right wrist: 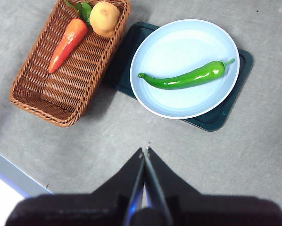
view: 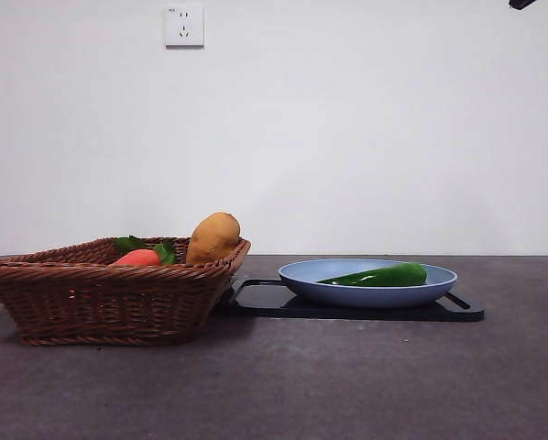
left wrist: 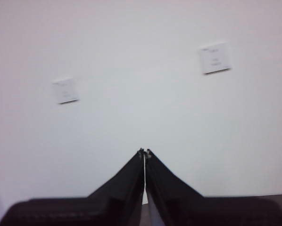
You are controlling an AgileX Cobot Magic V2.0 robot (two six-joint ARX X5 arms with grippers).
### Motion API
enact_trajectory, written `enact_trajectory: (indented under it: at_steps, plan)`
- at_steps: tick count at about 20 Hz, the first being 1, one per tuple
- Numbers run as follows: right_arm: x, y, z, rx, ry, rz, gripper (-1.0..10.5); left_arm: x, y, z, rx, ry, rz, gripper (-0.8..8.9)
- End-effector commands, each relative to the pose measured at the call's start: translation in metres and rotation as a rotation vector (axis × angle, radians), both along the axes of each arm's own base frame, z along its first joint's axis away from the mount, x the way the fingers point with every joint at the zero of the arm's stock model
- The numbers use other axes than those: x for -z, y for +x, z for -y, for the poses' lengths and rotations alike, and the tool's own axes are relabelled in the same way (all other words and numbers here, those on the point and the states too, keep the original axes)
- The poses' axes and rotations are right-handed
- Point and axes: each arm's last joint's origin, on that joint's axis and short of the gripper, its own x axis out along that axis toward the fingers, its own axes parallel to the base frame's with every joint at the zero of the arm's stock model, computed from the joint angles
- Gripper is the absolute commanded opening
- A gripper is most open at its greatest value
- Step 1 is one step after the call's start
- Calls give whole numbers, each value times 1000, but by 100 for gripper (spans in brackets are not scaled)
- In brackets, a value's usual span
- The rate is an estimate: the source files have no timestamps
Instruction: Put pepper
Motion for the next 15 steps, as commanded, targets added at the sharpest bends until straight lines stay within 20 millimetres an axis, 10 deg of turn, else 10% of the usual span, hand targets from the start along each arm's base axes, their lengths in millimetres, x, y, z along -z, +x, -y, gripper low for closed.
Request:
enact_trajectory:
  at_steps: [1, 15]
  plan:
    - [-4, 3, -1, 1, 3, 13, 4, 37, -2, -3, -28, -7, 1, 8]
    - [-4, 3, -1, 1, 4, 13, 4, 199, -4, -1, 22, -146, -262, 8]
